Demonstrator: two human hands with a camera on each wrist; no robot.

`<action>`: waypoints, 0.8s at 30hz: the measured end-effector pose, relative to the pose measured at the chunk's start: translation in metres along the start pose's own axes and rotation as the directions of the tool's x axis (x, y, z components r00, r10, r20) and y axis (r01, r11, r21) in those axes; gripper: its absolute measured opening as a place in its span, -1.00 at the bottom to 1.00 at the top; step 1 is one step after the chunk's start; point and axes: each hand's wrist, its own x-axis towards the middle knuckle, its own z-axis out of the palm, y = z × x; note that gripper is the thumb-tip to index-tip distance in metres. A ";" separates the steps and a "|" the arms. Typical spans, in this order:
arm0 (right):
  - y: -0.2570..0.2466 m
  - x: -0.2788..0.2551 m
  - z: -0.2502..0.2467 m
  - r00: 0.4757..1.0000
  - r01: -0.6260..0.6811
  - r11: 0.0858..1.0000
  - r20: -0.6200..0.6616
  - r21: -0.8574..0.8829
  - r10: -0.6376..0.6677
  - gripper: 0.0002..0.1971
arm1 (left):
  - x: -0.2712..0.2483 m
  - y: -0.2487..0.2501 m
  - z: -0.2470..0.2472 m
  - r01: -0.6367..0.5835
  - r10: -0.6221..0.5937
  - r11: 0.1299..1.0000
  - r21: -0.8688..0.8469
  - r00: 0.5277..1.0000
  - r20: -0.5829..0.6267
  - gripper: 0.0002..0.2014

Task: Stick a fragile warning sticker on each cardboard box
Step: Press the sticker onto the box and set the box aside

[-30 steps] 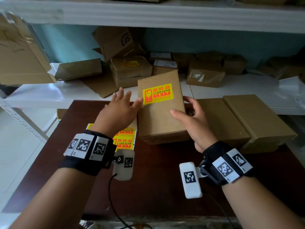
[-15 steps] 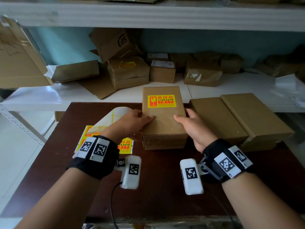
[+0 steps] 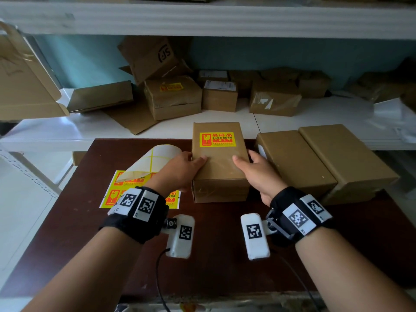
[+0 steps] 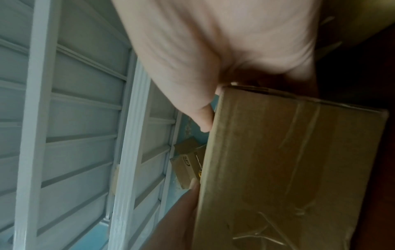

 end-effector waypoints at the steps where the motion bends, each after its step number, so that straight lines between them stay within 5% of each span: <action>1: 0.000 0.001 0.000 1.000 -0.016 1.000 0.002 0.013 0.016 -0.58 | 0.001 0.000 -0.001 -0.014 0.014 1.000 0.002 1.000 -0.009 -0.45; 4: 0.000 0.006 -0.003 0.998 -0.067 0.996 -0.009 0.062 0.068 -0.27 | 0.002 -0.001 -0.005 -0.109 0.108 0.994 -0.009 0.994 -0.029 -0.40; 9: 0.002 0.009 -0.010 1.000 -0.015 1.000 -0.019 0.015 0.015 -0.29 | 0.002 -0.010 -0.008 -0.301 0.271 0.938 0.175 0.947 0.174 0.00; 14: 0.003 0.008 -0.007 0.999 0.041 0.998 -0.022 0.048 -0.040 -0.32 | 0.004 -0.016 0.002 -0.358 0.325 0.870 0.339 0.933 0.153 -0.13; 24: -0.024 0.000 -0.030 0.988 0.130 0.991 -0.084 0.030 -0.128 -0.38 | 0.008 -0.018 -0.001 -0.360 0.340 0.880 0.310 0.933 0.118 -0.11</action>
